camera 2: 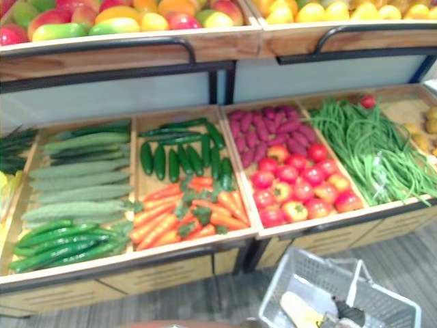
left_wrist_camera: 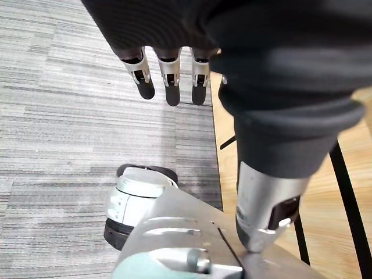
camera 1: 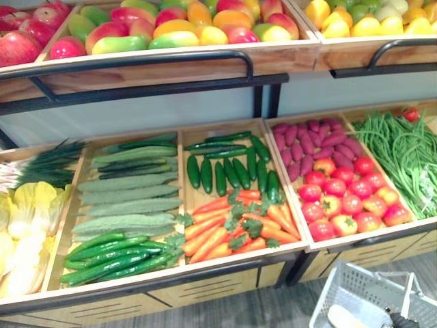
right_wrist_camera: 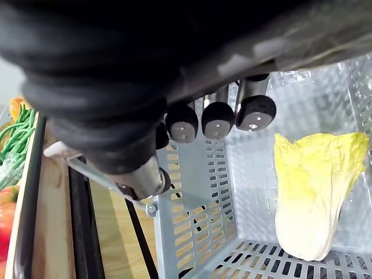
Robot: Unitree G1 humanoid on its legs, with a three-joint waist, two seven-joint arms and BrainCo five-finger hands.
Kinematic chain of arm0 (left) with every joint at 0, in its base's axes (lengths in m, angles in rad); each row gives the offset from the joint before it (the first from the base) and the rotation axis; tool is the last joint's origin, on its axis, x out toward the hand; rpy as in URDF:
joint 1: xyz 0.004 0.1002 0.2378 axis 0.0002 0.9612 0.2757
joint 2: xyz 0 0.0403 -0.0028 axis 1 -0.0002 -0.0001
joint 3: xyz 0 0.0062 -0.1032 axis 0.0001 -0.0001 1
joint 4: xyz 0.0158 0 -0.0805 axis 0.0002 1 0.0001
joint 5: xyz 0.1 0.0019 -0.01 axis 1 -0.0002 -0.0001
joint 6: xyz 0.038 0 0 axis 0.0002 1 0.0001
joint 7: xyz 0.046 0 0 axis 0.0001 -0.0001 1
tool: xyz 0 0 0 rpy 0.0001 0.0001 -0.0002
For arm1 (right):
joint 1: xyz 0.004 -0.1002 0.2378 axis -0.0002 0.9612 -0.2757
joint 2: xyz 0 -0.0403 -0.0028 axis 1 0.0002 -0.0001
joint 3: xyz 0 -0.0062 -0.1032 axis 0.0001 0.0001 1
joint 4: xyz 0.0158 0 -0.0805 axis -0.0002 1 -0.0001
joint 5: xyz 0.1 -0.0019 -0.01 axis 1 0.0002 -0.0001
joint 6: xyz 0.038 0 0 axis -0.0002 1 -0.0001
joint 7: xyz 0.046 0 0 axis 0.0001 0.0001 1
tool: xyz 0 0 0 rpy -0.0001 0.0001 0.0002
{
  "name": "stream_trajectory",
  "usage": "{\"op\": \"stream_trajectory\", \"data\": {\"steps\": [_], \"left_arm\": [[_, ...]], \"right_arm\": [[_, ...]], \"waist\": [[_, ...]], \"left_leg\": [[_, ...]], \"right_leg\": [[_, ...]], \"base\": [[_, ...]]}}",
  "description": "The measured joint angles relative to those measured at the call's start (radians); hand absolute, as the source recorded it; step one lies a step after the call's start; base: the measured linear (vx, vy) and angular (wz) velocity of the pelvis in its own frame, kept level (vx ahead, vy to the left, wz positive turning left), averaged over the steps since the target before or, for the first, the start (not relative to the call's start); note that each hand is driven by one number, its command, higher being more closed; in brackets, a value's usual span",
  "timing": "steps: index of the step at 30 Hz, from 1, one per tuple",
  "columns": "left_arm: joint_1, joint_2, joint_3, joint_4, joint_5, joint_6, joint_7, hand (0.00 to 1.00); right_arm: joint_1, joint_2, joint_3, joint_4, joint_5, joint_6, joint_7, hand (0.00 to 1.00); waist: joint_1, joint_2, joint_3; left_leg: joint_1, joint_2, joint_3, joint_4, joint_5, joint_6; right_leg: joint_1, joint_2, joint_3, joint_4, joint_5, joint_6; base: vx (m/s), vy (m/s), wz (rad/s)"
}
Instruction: Pick vegetable in the basket
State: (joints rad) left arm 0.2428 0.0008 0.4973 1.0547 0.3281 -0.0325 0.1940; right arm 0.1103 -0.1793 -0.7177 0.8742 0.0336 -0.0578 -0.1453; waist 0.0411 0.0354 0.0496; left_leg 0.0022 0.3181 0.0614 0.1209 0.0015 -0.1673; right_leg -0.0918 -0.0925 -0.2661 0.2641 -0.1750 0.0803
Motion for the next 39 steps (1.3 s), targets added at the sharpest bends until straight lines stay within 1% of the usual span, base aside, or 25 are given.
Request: {"op": "stream_trajectory", "data": {"steps": [2,4,6,9,12,13,14,16,18,21,23,26,29,30,34,37,39], "left_arm": [[-0.001,-0.002,0.000,0.000,-0.004,-0.001,0.000,0.00],[-0.003,-0.002,0.000,0.000,-0.011,-0.001,0.001,0.00],[-0.010,-0.003,0.000,0.000,-0.020,-0.003,0.001,0.00],[-0.024,-0.003,0.004,-0.001,-0.054,-0.010,0.001,0.00],[-0.036,-0.003,0.033,-0.002,-0.130,-0.015,0.000,0.00],[-0.038,-0.002,0.050,-0.002,-0.172,-0.016,-0.002,0.00],[-0.039,0.000,0.062,-0.001,-0.214,-0.017,-0.003,0.00],[-0.036,0.001,0.062,0.000,-0.267,-0.019,-0.006,0.00],[-0.031,0.001,0.061,0.000,-0.328,-0.030,-0.014,0.00],[-0.040,0.001,0.051,0.000,-0.403,-0.035,-0.027,0.00],[-0.045,0.001,0.030,-0.001,-0.424,-0.049,-0.027,0.00],[-0.052,0.000,0.000,-0.008,-0.422,-0.055,-0.021,0.00],[-0.049,-0.003,-0.022,-0.062,-0.392,-0.064,0.009,0.00],[-0.050,-0.003,-0.028,-0.085,-0.362,-0.076,0.030,0.00],[-0.048,-0.005,-0.034,-0.164,-0.308,-0.091,0.082,0.00],[-0.036,-0.018,-0.040,-0.238,-0.305,-0.095,0.119,0.00],[-0.008,-0.041,-0.040,-0.300,-0.303,-0.100,0.144,0.00]], "right_arm": [[-0.002,0.001,-0.028,0.013,0.016,0.001,0.000,1.00],[-0.004,0.001,-0.063,0.029,0.016,0.001,-0.001,1.00],[-0.004,0.001,-0.100,0.053,0.016,0.001,-0.001,1.00],[0.001,0.001,-0.144,0.072,0.017,0.001,0.000,1.00],[0.005,0.001,-0.181,0.096,0.017,0.002,0.001,1.00],[0.000,0.000,-0.187,0.106,0.016,0.002,0.002,1.00],[-0.006,0.000,-0.191,0.121,0.016,0.002,0.003,1.00],[-0.009,0.000,-0.197,0.128,0.014,0.004,0.003,1.00],[-0.012,0.000,-0.206,0.140,0.014,0.009,0.003,1.00],[-0.018,-0.001,-0.227,0.166,0.011,0.014,0.002,1.00],[-0.016,-0.001,-0.233,0.167,0.011,0.016,0.000,1.00],[-0.015,-0.001,-0.254,0.168,0.013,0.016,-0.003,1.00],[-0.007,0.000,-0.255,0.168,0.015,0.015,-0.009,1.00],[-0.007,0.000,-0.255,0.168,0.016,0.015,-0.013,1.00],[0.010,0.012,-0.254,0.168,0.016,0.015,-0.021,1.00],[0.029,0.040,-0.245,0.168,0.027,0.015,-0.025,1.00],[0.046,0.055,-0.208,0.164,0.040,0.014,-0.027,1.00]], "waist": [[-0.001,0.002,0.000],[-0.004,0.002,0.000],[-0.011,0.005,0.000],[-0.013,0.007,-0.002],[-0.012,0.015,-0.005],[-0.013,0.016,-0.006],[-0.011,0.011,-0.007],[-0.012,0.010,-0.007],[-0.012,0.010,-0.007],[-0.016,0.011,-0.008],[-0.021,0.011,-0.008],[-0.025,0.012,-0.011],[-0.024,0.012,-0.014],[-0.023,0.012,-0.014],[-0.014,0.012,-0.014],[-0.013,0.009,-0.015],[-0.011,0.007,-0.017]], "left_leg": [[0.002,-0.001,0.043,-0.008,0.000,0.000],[0.003,-0.010,0.052,-0.026,0.000,0.000],[0.016,-0.026,0.075,-0.055,-0.001,-0.001],[0.039,-0.048,0.096,-0.086,-0.001,-0.002],[0.056,-0.060,0.112,-0.114,-0.025,-0.014],[0.056,-0.063,0.119,-0.120,-0.039,-0.015],[0.054,-0.072,0.123,-0.120,-0.044,-0.012],[0.055,-0.084,0.130,-0.119,-0.050,-0.009],[0.056,-0.096,0.148,-0.119,-0.058,-0.004],[0.057,-0.108,0.152,-0.119,-0.065,-0.002],[0.058,-0.110,0.152,-0.120,-0.066,-0.002],[0.070,-0.114,0.149,-0.123,-0.066,-0.002],[0.078,-0.117,0.145,-0.129,-0.067,-0.002],[0.080,-0.119,0.143,-0.129,-0.067,-0.002],[0.087,-0.122,0.136,-0.129,-0.068,0.001],[0.087,-0.122,0.119,-0.128,-0.067,0.002],[0.088,-0.121,0.118,-0.128,-0.067,0.002]], "right_leg": [[0.001,0.001,0.008,-0.022,0.013,0.002],[0.001,0.000,0.019,-0.056,0.037,0.007],[0.023,-0.008,0.029,-0.122,0.085,0.023],[0.049,-0.017,0.032,-0.175,0.120,0.032],[0.063,-0.023,0.036,-0.205,0.140,0.047],[0.063,-0.025,0.040,-0.216,0.150,0.050],[0.066,-0.029,0.048,-0.232,0.167,0.051],[0.078,-0.038,0.056,-0.260,0.187,0.056],[0.084,-0.046,0.069,-0.286,0.204,0.061],[0.086,-0.054,0.078,-0.303,0.212,0.066],[0.087,-0.055,0.078,-0.303,0.213,0.068],[0.094,-0.058,0.076,-0.305,0.213,0.068],[0.105,-0.061,0.069,-0.304,0.213,0.068],[0.105,-0.063,0.065,-0.304,0.213,0.068],[0.122,-0.068,0.052,-0.304,0.212,0.068],[0.130,-0.070,0.036,-0.301,0.210,0.066],[0.138,-0.071,0.028,-0.300,0.208,0.067]], "base": [[0.01,0.021,-0.12],[0.03,0.071,-0.14],[0.06,0.130,-0.13],[0.05,0.099,-0.01],[0.02,0.107,-0.02],[0.00,0.105,-0.12],[0.01,0.100,-0.14],[0.01,0.084,-0.14],[-0.02,0.071,-0.18],[0.00,0.038,-0.10],[0.00,0.000,0.00],[0.05,0.017,0.03],[0.02,0.018,0.06],[0.01,0.015,0.05],[-0.01,0.016,0.08],[-0.03,0.006,0.12],[-0.04,0.003,0.10]]}}
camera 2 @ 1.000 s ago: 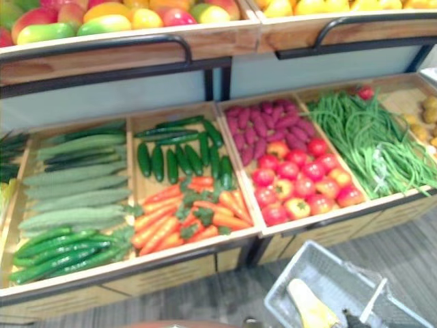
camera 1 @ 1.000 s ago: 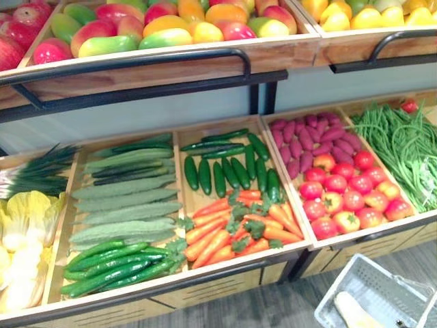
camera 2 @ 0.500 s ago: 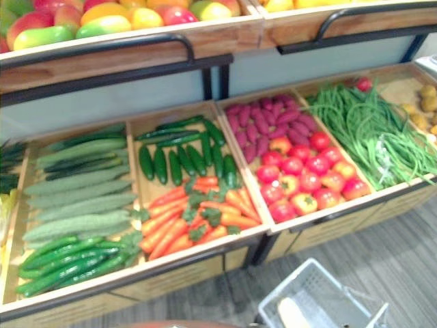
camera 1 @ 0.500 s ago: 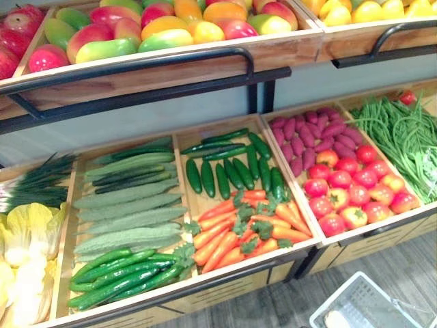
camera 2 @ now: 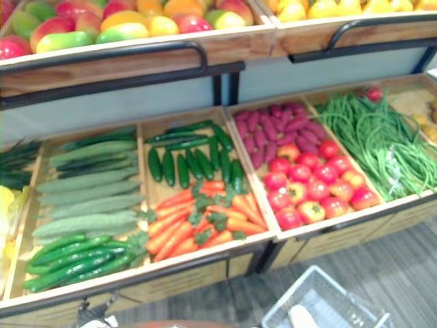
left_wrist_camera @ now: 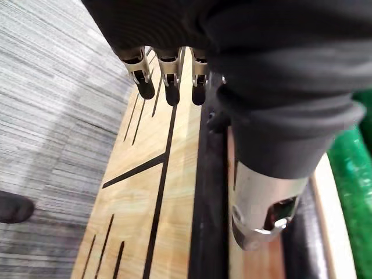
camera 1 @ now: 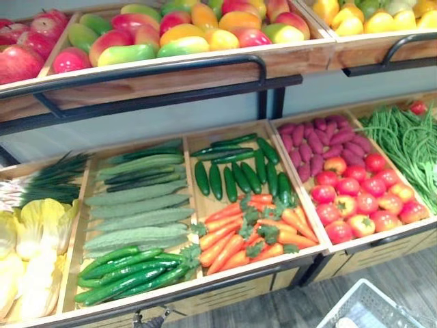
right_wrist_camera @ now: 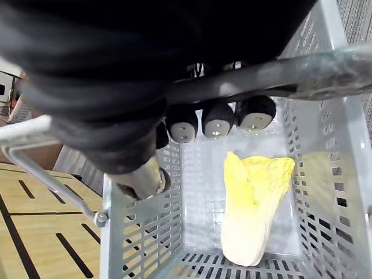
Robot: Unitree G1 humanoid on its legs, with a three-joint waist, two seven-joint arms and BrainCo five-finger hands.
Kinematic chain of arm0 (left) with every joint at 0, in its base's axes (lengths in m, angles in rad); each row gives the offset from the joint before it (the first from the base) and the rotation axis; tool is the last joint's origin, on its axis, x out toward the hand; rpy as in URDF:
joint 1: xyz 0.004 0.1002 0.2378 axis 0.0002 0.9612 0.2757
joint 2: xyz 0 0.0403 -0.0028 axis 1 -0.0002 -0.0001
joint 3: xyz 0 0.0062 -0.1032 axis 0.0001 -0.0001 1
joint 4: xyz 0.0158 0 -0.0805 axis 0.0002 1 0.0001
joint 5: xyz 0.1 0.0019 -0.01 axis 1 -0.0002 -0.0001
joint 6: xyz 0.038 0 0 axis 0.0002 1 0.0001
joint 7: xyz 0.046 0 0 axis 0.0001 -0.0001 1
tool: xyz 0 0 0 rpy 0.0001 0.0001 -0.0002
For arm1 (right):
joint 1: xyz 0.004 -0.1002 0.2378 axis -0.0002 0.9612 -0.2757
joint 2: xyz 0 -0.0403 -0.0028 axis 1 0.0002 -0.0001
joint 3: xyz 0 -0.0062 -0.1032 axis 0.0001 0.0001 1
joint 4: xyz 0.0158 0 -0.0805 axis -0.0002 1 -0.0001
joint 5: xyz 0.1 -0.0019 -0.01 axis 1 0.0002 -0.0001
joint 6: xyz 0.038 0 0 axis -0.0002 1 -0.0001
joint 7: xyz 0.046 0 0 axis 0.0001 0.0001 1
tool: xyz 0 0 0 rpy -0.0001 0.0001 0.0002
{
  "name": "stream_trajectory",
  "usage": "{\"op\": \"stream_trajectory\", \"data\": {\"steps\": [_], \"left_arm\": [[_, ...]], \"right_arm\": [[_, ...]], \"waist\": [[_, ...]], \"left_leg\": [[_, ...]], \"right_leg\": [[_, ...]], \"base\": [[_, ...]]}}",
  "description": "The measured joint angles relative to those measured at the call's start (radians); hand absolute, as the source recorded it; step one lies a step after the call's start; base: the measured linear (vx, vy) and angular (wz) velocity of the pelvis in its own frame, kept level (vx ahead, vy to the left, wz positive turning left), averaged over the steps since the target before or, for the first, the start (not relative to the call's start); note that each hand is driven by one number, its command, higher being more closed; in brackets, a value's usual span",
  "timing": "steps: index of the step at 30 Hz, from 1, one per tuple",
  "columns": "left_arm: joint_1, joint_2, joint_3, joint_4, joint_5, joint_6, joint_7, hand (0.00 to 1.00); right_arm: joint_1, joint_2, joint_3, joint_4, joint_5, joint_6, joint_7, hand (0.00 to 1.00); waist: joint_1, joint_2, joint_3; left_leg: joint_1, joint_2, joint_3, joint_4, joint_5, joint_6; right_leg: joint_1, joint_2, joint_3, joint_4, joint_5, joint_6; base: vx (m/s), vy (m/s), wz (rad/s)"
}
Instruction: Pick vegetable in the basket
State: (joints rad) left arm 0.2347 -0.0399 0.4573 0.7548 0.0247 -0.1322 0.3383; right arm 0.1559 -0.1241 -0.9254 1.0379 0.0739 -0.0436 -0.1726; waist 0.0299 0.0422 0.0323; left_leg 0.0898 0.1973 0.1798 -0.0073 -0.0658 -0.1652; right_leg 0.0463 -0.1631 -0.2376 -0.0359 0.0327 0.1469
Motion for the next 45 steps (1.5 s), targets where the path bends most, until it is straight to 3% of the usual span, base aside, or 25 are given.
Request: {"op": "stream_trajectory", "data": {"steps": [3,6,10,13,16,20,23,25,26,30,35,40,45], "left_arm": [[0.026,-0.023,0.012,-0.034,-0.001,-0.004,0.019,0.00],[0.037,-0.037,0.090,-0.027,-0.019,-0.003,0.035,0.00],[0.036,-0.038,0.294,0.108,-0.124,0.010,0.044,0.00],[0.042,-0.030,0.497,0.224,-0.185,0.022,0.049,0.00],[0.044,0.023,0.640,0.281,-0.242,0.050,0.063,0.00],[0.014,0.120,0.708,0.239,-0.246,0.049,0.123,0.00],[-0.006,0.142,0.680,-0.019,-0.228,0.046,0.189,0.00],[-0.002,0.142,0.642,-0.199,-0.155,0.044,0.236,0.00],[-0.003,0.142,0.605,-0.370,-0.084,0.040,0.277,0.00],[-0.021,0.144,0.560,-0.723,0.070,0.031,0.327,0.00],[-0.014,0.194,0.532,-1.020,0.235,0.050,0.374,0.00],[0.035,0.264,0.447,-1.146,0.312,0.043,0.319,0.00],[0.082,0.499,0.290,-1.131,0.305,-0.045,0.135,0.00]], "right_arm": [[0.003,0.014,0.042,-0.003,0.005,-0.003,-0.017,1.00],[0.004,0.028,0.051,-0.010,0.005,-0.004,-0.022,1.00],[0.002,0.028,-0.004,-0.010,0.003,-0.004,-0.022,1.00],[-0.017,0.014,-0.127,0.040,0.001,-0.005,-0.023,1.00],[-0.034,-0.012,-0.220,0.139,0.001,-0.004,-0.028,1.00],[-0.047,-0.023,-0.227,0.174,0.001,-0.004,-0.027,1.00],[-0.056,-0.031,-0.217,0.183,0.001,-0.006,-0.024,1.00],[-0.041,-0.029,-0.192,0.173,0.001,-0.010,-0.023,1.00],[-0.021,-0.020,-0.162,0.143,0.001,-0.011,-0.021,1.00],[0.016,-0.008,-0.124,0.039,0.001,-0.012,-0.014,1.00],[0.046,0.007,-0.077,-0.078,-0.019,-0.012,0.011,1.00],[0.068,0.006,-0.046,-0.131,-0.036,-0.012,0.032,1.00],[0.090,-0.003,-0.043,-0.135,-0.036,-0.011,0.053,1.00]], "waist": [[0.001,-0.005,-0.003],[0.002,-0.016,-0.011],[0.003,-0.023,-0.027],[0.003,-0.028,-0.035],[0.000,-0.034,-0.058],[-0.004,-0.037,-0.071],[0.001,-0.044,-0.081],[0.002,-0.044,-0.093],[0.001,-0.048,-0.105],[0.001,-0.042,-0.105],[0.004,-0.027,-0.096],[0.016,-0.008,-0.085],[0.018,-0.006,-0.077]], "left_leg": [[-0.001,0.001,0.000,0.000,0.000,0.000],[-0.001,0.003,-0.001,-0.001,0.000,0.000],[0.001,0.004,-0.004,-0.008,0.000,0.003],[-0.003,0.003,-0.009,-0.011,-0.005,0.004],[-0.018,0.001,-0.035,-0.013,0.000,-0.001],[-0.018,-0.002,-0.058,-0.009,0.000,-0.002],[-0.021,-0.003,-0.061,-0.008,0.000,-0.002],[-0.025,-0.004,-0.066,-0.008,0.000,-0.001],[-0.027,-0.006,-0.078,-0.007,0.000,-0.001],[-0.034,-0.008,-0.081,0.014,-0.006,0.002],[-0.037,0.000,-0.073,0.046,-0.034,0.008],[-0.038,0.007,-0.051,0.059,-0.044,0.008],[-0.048,0.006,-0.044,0.062,-0.050,0.003]], "right_leg": [[0.000,0.000,-0.004,0.002,-0.001,-0.001],[0.002,0.000,-0.011,0.003,-0.003,-0.002],[0.009,-0.001,-0.023,0.000,-0.008,-0.006],[0.010,0.000,-0.030,-0.003,-0.012,0.001],[0.015,0.001,-0.048,-0.013,-0.012,0.002],[0.031,0.001,-0.060,-0.017,-0.017,0.005],[0.031,-0.001,-0.064,-0.016,-0.019,0.007],[0.031,-0.002,-0.069,-0.013,-0.021,0.008],[0.034,-0.006,-0.081,-0.004,-0.029,0.007],[0.028,-0.015,-0.084,0.025,-0.040,0.007],[0.027,-0.014,-0.079,0.038,-0.056,-0.003],[0.016,-0.008,-0.057,0.037,-0.057,0.001],[0.008,-0.007,-0.048,0.035,-0.047,0.008]], "base": [[-0.02,0.004,0.02],[-0.02,0.000,0.04],[0.00,0.003,0.07],[0.01,0.002,0.07],[0.03,-0.002,0.17],[0.02,-0.002,0.15],[-0.01,0.001,0.03],[-0.01,0.000,0.11],[0.00,-0.002,0.18],[-0.01,0.007,0.06],[-0.06,0.002,-0.05],[-0.01,-0.003,-0.12],[0.05,0.005,-0.05]]}}
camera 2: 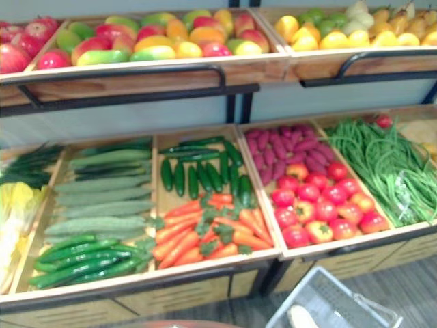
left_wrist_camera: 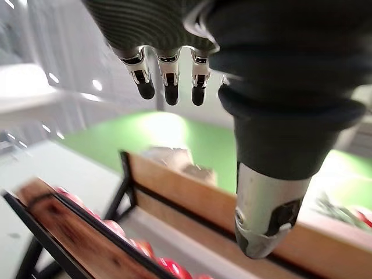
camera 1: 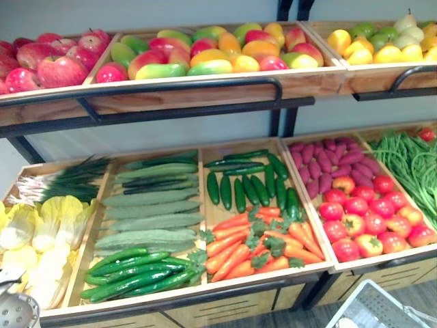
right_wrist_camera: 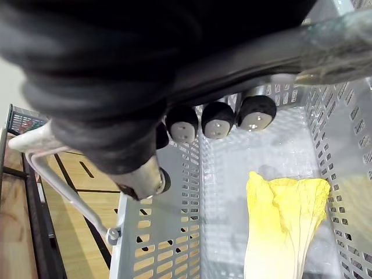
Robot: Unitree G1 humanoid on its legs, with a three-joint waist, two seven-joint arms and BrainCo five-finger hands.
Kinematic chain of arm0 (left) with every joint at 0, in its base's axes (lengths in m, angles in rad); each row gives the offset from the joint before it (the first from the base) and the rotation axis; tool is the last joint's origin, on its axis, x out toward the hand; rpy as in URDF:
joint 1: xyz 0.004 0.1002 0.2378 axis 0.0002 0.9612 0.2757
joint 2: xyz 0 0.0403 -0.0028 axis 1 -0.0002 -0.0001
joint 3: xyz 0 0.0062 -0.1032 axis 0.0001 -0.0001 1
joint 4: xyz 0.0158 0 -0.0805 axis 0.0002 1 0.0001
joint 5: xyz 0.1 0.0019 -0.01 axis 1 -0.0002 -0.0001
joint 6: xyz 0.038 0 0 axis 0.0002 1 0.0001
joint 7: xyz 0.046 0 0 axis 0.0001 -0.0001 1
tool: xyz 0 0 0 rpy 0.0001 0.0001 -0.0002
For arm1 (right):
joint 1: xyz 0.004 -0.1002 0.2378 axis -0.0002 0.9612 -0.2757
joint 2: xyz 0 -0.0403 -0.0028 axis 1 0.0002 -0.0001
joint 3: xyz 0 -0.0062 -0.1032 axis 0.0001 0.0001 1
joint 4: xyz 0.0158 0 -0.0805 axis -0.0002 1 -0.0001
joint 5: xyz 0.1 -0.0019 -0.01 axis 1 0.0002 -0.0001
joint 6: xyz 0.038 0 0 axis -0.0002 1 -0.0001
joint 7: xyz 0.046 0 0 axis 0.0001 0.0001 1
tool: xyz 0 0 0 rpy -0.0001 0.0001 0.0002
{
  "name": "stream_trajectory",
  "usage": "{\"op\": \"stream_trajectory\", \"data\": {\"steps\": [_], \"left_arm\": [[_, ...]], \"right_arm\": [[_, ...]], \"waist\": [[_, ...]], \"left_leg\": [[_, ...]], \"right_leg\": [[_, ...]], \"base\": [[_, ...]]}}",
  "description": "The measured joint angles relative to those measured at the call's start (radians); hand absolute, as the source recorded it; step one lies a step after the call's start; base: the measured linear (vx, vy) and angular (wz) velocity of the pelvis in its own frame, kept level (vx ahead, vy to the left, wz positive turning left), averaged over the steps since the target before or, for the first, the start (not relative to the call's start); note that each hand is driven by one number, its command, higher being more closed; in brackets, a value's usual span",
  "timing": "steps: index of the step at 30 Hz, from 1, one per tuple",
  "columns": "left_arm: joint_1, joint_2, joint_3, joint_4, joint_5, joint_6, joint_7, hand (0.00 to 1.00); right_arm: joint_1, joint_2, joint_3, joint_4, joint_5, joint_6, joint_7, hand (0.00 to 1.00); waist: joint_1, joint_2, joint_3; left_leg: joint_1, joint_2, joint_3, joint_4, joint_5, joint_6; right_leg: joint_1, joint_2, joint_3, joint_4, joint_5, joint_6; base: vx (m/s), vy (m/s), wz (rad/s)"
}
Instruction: Pick vegetable in the basket
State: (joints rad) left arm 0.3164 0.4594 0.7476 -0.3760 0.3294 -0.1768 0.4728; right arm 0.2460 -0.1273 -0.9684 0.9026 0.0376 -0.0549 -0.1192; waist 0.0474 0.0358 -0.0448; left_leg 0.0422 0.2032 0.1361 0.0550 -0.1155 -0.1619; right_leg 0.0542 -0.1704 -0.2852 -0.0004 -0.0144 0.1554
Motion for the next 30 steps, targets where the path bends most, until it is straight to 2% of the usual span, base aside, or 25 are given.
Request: {"op": "stream_trajectory", "data": {"steps": [1,3,4,9,14,17,21,30], "left_arm": [[0.002,0.071,-0.060,0.041,-0.004,-0.031,-0.071,0.00],[-0.001,0.124,-0.128,0.101,-0.009,-0.050,-0.152,0.00],[-0.012,0.145,-0.205,0.171,-0.003,-0.063,-0.233,0.00],[-0.017,0.146,-0.345,0.293,0.021,-0.075,-0.326,0.00],[-0.039,0.151,-0.460,0.359,0.040,-0.084,-0.375,0.00],[-0.042,0.186,-0.535,0.358,0.037,-0.089,-0.410,0.00],[-0.060,0.192,-0.621,0.338,0.024,-0.105,-0.451,0.00],[-0.126,0.191,-0.780,0.315,-0.050,-0.105,-0.500,0.00]], "right_arm": [[0.000,-0.016,0.007,0.007,0.000,0.001,0.004,1.00],[-0.006,-0.038,0.018,0.013,0.000,0.001,0.016,1.00],[-0.013,-0.061,0.026,0.017,0.000,0.001,0.021,1.00],[-0.019,-0.088,0.035,0.037,-0.002,0.000,0.022,1.00],[-0.043,-0.093,0.044,0.057,-0.021,0.000,0.022,1.00],[-0.044,-0.095,0.044,0.057,-0.034,-0.001,0.021,1.00],[-0.042,-0.106,0.044,0.057,-0.038,-0.001,0.022,1.00],[-0.052,-0.112,0.075,0.057,-0.039,0.000,0.037,1.00]], "waist": [[0.002,0.001,0.002],[0.010,0.002,0.005],[0.005,0.011,0.025],[0.004,0.004,0.055],[0.007,-0.012,0.076],[0.008,-0.022,0.080],[0.007,-0.019,0.078],[0.008,-0.020,0.078]], "left_leg": [[0.003,-0.001,0.012,0.000,0.000,0.000],[0.005,-0.003,0.020,-0.002,0.000,0.000],[0.005,-0.005,0.022,-0.006,0.000,0.000],[0.015,-0.002,0.045,-0.017,0.001,0.000],[0.029,-0.004,0.053,-0.021,0.000,0.000],[0.032,-0.005,0.068,-0.027,-0.001,0.000],[0.033,-0.005,0.070,-0.027,-0.001,0.000],[0.038,-0.005,0.076,-0.027,-0.001,0.000]], "right_leg": [[-0.004,0.000,0.009,-0.002,0.000,0.001],[-0.012,0.000,0.022,-0.002,0.001,0.002],[-0.015,-0.001,0.025,-0.002,0.002,0.002],[-0.026,0.005,0.052,-0.002,0.002,0.002],[-0.028,0.003,0.068,0.001,0.002,0.001],[-0.033,0.003,0.077,0.001,0.002,0.001],[-0.034,0.003,0.080,0.001,0.002,0.002],[-0.035,0.004,0.089,0.004,0.003,0.002]], "base": [[0.07,0.024,-0.20],[0.06,0.022,-0.20],[0.04,0.013,-0.07],[0.03,0.012,-0.11],[0.01,0.013,-0.10],[-0.03,0.017,-0.07],[0.00,0.003,-0.01],[0.00,0.002,-0.02]]}}
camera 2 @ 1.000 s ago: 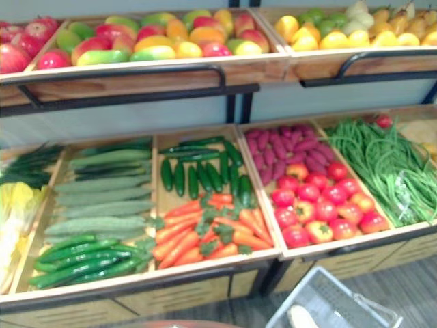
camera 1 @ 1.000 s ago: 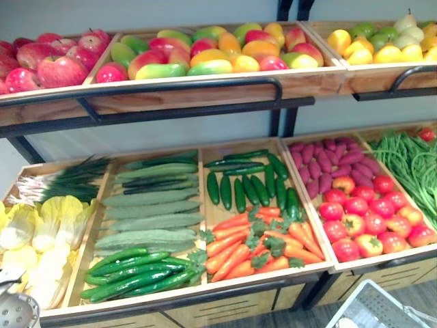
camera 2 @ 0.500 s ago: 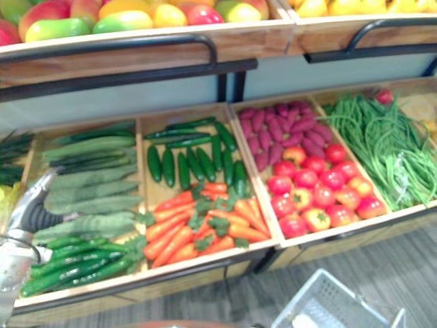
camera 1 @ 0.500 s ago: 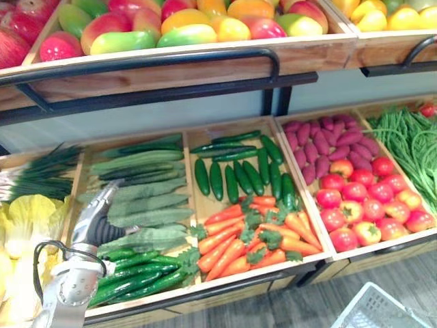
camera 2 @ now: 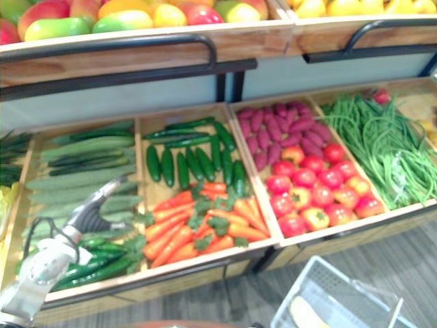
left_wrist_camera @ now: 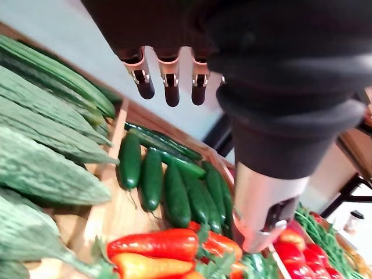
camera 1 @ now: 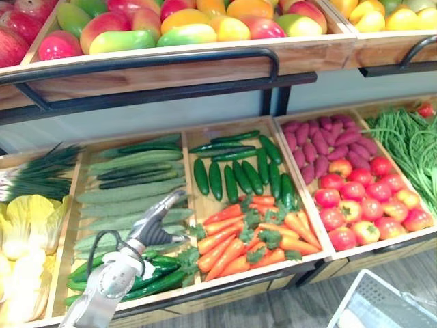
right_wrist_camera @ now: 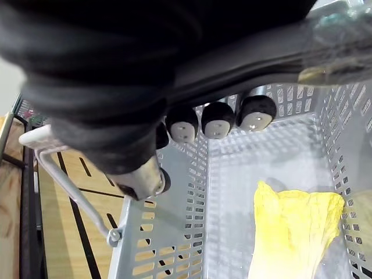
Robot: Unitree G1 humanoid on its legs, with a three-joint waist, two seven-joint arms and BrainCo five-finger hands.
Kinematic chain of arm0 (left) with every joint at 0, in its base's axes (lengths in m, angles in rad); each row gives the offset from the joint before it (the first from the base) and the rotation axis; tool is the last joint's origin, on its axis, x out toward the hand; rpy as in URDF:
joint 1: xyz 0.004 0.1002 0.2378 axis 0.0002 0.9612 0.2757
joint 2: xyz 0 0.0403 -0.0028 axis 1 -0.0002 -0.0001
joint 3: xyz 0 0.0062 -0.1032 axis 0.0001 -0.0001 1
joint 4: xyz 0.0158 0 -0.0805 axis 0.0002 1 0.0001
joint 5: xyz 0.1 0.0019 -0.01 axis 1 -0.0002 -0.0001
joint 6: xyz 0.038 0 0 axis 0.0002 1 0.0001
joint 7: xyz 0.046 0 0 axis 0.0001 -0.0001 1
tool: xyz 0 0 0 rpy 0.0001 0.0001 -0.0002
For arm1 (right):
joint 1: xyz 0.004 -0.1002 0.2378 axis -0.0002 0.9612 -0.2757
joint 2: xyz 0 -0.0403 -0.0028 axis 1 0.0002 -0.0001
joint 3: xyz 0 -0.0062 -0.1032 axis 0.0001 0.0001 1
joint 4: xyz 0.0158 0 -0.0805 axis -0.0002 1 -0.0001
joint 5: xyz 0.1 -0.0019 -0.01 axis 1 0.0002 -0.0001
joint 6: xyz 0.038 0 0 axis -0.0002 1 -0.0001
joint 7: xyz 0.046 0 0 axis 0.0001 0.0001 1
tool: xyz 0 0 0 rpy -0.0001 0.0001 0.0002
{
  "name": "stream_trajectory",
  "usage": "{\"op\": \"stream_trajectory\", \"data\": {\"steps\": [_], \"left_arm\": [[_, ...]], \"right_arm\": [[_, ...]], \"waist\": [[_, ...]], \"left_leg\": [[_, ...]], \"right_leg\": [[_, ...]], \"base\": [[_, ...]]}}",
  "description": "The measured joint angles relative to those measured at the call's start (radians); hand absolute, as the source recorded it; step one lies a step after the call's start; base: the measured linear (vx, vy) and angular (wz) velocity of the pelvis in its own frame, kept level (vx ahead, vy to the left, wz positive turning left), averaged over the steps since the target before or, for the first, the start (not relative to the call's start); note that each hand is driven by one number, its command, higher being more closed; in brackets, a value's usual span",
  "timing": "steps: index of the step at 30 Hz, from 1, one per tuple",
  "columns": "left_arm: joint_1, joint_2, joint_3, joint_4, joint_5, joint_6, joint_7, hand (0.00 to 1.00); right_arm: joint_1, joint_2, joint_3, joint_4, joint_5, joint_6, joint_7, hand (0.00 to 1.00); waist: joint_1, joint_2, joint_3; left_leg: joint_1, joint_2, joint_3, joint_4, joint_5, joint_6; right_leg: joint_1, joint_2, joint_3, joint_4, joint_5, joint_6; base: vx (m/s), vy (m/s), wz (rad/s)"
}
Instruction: Pick vegetable in the basket
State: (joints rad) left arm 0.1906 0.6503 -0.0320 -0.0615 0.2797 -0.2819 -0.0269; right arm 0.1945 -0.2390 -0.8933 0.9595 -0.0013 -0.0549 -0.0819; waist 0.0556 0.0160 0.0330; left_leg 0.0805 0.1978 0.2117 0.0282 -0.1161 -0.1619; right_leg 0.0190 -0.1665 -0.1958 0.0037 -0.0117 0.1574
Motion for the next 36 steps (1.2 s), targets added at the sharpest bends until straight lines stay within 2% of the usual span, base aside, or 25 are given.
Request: {"op": "stream_trajectory", "data": {"steps": [5,11,15,17,24,29,36], "left_arm": [[-0.011,-0.005,-0.046,-0.009,-0.043,0.002,-0.032,0.00],[-0.037,-0.046,-0.101,-0.003,-0.081,0.012,-0.059,0.00],[-0.038,-0.068,-0.120,0.057,-0.079,0.044,-0.068,0.00],[-0.040,-0.084,-0.120,0.094,-0.077,0.060,-0.068,0.00],[-0.042,-0.157,-0.118,0.185,-0.022,0.118,-0.066,0.00],[-0.052,-0.234,-0.072,0.255,0.022,0.162,-0.053,0.00],[-0.106,-0.265,-0.036,0.355,0.089,0.190,-0.016,0.00]], "right_arm": [[-0.005,0.000,0.009,0.000,-0.001,0.003,0.001,1.00],[-0.005,0.000,0.009,0.001,-0.001,0.008,0.001,1.00],[-0.026,0.000,0.010,0.003,-0.001,0.016,0.001,1.00],[-0.026,0.000,0.018,0.003,-0.002,0.025,0.001,1.00],[-0.028,0.004,0.039,0.004,-0.032,0.031,0.000,1.00],[-0.029,0.004,0.054,0.004,-0.040,0.035,0.001,1.00],[-0.045,0.005,0.075,0.004,-0.040,0.043,0.001,1.00]], "waist": [[0.000,-0.006,0.002],[-0.002,-0.010,0.001],[-0.025,-0.010,0.001],[-0.027,-0.010,0.001],[-0.028,-0.008,0.000],[-0.033,-0.005,-0.002],[-0.046,-0.004,-0.002]], "left_leg": [[0.011,-0.001,0.016,-0.006,0.000,0.000],[0.013,-0.001,0.023,-0.008,0.000,0.000],[0.024,-0.005,0.023,-0.010,0.000,0.000],[0.029,-0.008,0.026,-0.010,0.000,0.001],[0.028,-0.013,0.036,-0.011,-0.001,0.002],[0.028,-0.014,0.045,-0.016,-0.001,0.002],[0.030,-0.019,0.047,-0.024,0.000,0.002]], "right_leg": [[-0.003,0.000,0.014,0.001,0.002,0.002],[-0.008,0.000,0.019,0.002,0.003,0.001],[-0.006,-0.004,0.019,-0.001,0.007,0.002],[-0.001,-0.007,0.022,-0.005,0.010,0.001],[0.003,-0.007,0.030,-0.041,0.036,0.002],[0.002,-0.006,0.034,-0.056,0.044,0.002],[0.001,-0.008,0.035,-0.059,0.045,0.002]], "base": [[-0.01,0.008,-0.07],[0.00,0.001,-0.02],[0.00,0.002,-0.01],[0.00,0.014,-0.05],[-0.02,0.005,-0.04],[0.00,-0.002,-0.03],[0.00,0.000,-0.01]]}}
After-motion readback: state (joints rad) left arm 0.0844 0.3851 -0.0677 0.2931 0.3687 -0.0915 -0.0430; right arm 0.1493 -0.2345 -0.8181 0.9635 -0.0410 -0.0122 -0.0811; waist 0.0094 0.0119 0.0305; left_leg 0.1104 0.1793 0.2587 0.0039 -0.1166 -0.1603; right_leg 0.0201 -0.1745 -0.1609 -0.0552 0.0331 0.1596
